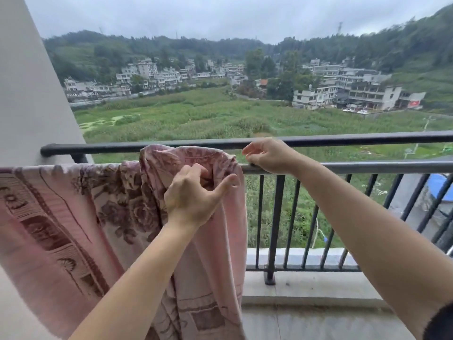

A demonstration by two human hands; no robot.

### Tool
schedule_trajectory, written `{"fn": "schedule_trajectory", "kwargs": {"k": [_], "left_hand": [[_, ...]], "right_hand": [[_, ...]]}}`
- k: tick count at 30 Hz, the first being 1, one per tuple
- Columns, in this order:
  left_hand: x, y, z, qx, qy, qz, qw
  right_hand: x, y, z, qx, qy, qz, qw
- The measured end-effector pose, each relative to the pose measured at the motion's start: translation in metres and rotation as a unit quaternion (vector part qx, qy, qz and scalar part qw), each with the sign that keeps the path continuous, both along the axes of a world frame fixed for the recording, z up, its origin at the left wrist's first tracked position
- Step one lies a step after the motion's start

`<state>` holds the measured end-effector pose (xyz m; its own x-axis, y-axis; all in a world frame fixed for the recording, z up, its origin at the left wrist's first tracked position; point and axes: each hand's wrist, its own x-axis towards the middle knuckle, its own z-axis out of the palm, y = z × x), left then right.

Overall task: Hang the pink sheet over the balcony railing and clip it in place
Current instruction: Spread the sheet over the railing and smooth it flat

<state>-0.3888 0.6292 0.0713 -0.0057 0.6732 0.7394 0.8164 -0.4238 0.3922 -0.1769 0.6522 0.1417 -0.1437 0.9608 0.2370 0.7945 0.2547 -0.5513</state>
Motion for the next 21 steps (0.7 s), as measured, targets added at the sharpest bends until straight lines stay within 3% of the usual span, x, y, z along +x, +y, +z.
{"fn": "schedule_trajectory", "kwargs": {"k": [3, 7, 10, 15, 21], "left_hand": [[0.025, -0.002, -0.008, -0.013, 0.016, 0.004, 1.000], [0.017, -0.006, 0.026, 0.014, -0.196, -0.015, 0.980], [0.003, 0.000, 0.067, -0.027, -0.286, -0.026, 0.958], [-0.023, 0.004, 0.109, -0.027, -0.308, 0.000, 0.951], [-0.031, 0.017, 0.125, -0.062, -0.341, -0.084, 0.934]], "right_hand": [[0.003, -0.006, -0.001, 0.040, -0.028, 0.031, 0.998], [0.011, -0.007, -0.003, 0.065, -0.023, 0.092, 0.993], [0.012, 0.000, -0.002, 0.078, -0.017, 0.147, 0.986], [-0.007, 0.016, 0.004, 0.093, -0.020, 0.218, 0.971], [-0.064, 0.050, 0.019, 0.095, -0.039, 0.260, 0.960]]}}
